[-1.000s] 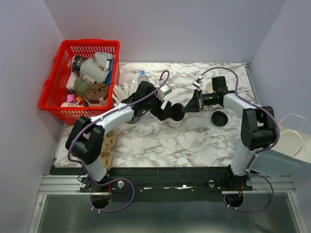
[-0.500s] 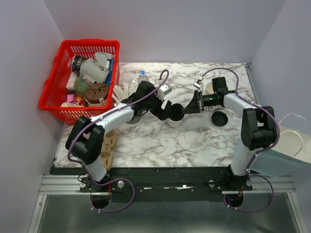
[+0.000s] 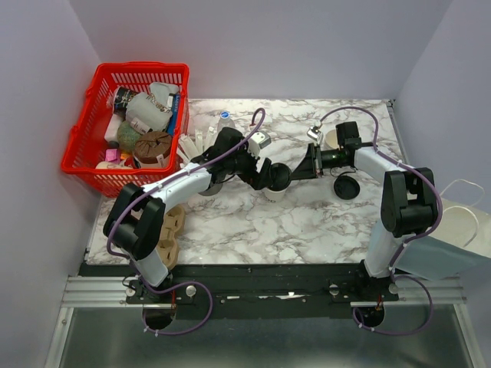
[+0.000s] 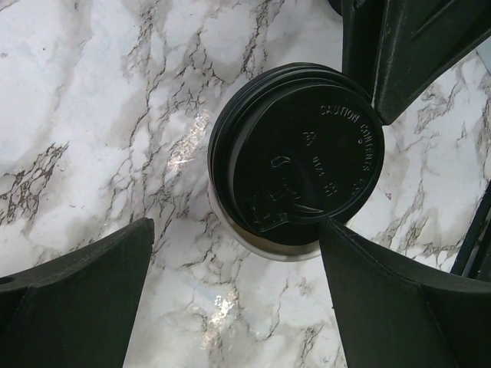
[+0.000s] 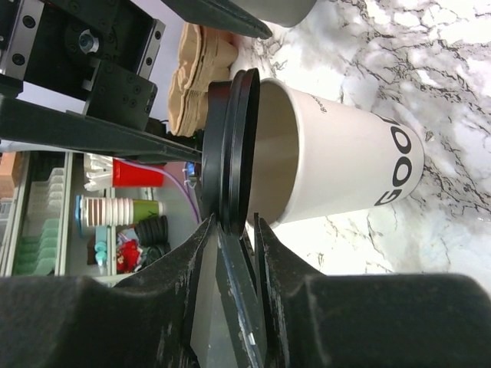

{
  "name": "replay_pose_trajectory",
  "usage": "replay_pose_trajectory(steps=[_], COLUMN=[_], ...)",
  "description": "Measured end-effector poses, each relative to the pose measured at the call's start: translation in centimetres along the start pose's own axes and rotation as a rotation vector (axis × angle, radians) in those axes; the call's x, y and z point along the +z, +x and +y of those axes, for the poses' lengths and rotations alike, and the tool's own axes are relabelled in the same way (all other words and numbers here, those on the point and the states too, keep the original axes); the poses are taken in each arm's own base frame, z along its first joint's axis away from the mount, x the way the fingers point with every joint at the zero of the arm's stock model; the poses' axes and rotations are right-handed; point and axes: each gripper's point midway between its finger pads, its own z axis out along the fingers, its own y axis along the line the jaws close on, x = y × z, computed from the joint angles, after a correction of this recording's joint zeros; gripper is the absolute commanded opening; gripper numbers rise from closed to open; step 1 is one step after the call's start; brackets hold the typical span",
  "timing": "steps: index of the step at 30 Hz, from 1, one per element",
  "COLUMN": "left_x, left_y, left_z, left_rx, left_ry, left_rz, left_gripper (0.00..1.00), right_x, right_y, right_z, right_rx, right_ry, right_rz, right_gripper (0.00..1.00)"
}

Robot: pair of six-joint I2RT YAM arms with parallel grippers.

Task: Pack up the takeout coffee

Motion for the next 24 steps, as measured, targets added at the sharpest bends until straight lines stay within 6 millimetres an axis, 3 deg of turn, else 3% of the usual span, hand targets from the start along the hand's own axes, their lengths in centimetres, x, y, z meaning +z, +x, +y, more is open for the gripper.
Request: replay_pose_trajectory(steps=[14,24], left_x=[0.0,0.0], left_y=[-0.1,-0.4], left_z=[-0.3,-0.6], left_rx=[-0.001,-0.008], left_ry=[0.017,0.034], left_rz=[-0.005,-0.01], left_gripper=[0.96,0.96], right_x=[-0.2,-0.2], right_y=[-0.4,-0.6], right_z=[-0.8,-1.1], right_rx=[-0.016,-0.026], right_ry=[0.067,0.083], right_rz=[-0.003,-0.005], right_gripper=[0.43,0.44])
